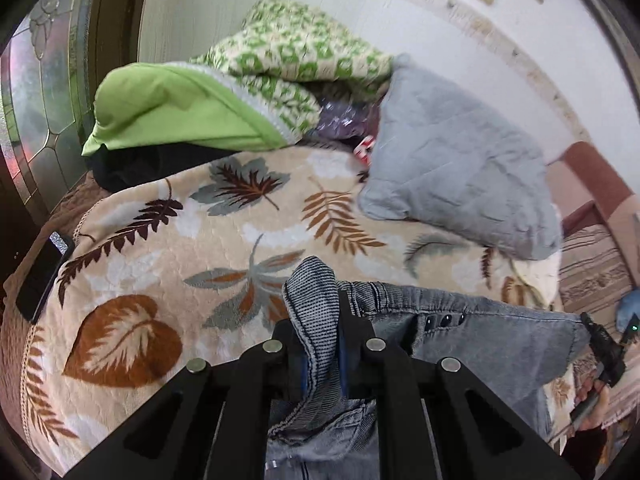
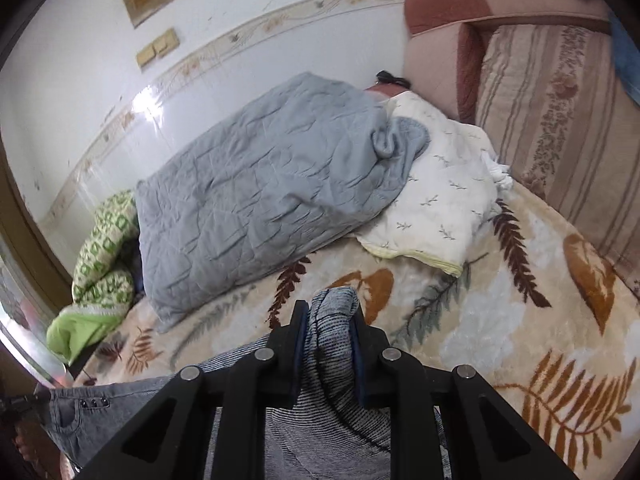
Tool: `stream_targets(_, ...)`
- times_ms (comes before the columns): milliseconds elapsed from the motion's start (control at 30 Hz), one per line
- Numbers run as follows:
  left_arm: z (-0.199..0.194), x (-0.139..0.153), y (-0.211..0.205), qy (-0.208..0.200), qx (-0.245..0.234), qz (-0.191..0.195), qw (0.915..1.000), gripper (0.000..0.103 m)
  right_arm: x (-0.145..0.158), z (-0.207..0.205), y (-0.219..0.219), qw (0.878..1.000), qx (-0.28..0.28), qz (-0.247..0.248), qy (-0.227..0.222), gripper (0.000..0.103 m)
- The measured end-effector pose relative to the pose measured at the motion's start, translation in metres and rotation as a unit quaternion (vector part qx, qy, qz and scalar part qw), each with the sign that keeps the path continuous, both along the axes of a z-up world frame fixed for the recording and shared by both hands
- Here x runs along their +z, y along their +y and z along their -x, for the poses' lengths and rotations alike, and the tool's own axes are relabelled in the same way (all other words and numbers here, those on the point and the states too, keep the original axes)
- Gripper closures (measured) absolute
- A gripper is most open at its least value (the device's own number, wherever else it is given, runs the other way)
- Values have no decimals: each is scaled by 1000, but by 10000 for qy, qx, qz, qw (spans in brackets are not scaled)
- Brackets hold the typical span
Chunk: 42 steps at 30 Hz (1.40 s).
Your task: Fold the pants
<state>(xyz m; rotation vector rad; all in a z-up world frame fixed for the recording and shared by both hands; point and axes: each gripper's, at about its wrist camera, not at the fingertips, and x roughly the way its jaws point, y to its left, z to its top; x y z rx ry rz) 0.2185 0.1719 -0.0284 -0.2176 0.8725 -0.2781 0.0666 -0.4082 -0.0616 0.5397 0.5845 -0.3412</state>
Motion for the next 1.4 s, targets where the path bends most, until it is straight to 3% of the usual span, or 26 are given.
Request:
stream_targets(300, 108, -14, 21, -178, -342, 156, 9991, 92, -14, 82, -5, 9972, 439, 147, 580, 83)
stream_targets(567, 174, -78, 38, 365, -393, 18, 9986, 92, -40, 164, 17, 9881, 892, 326, 1212, 83)
stream_targets(700, 187, -110, 44, 621, -334, -149, 9974, 90, -70, 188, 22, 9798, 1071, -4, 1688, 82)
stream_targets(767, 192, -117, 48, 683, -338, -224, 9968, 84, -82, 199, 19, 9743, 1150, -216, 1924, 77)
stream_targets(867, 199, -112, 54, 652, -378, -376, 9964, 77, -81, 213, 9, 9736, 1095, -347, 1971, 59)
stream_targets(900, 202, -108, 57, 619, -388, -438, 9964, 77, -75, 216, 6, 9753, 1024, -279, 1935, 46)
stream_targets(933, 205, -102, 60, 552, -379, -554, 9962, 77, -68, 218, 2, 9782, 941, -183, 1841, 40)
stream_targets(1033, 210, -86, 64, 409, -357, -749, 9957, 77, -47, 215, -10, 9852, 848, -177, 1477, 40)
stream_targets(1133, 208, -71, 61, 199, -297, -677, 9971, 76, -38, 193, -26, 9882, 740, -307, 1309, 35)
stream_targets(1233, 196, -65, 42, 76, -382, -496, 9980, 68, -51, 151, -36, 9824, 780, -502, 1621, 35)
stream_targets(1400, 176, -75, -3, 57, -720, -501, 9961, 68, -91, 95, -42, 9648, 871, -818, 2342, 35)
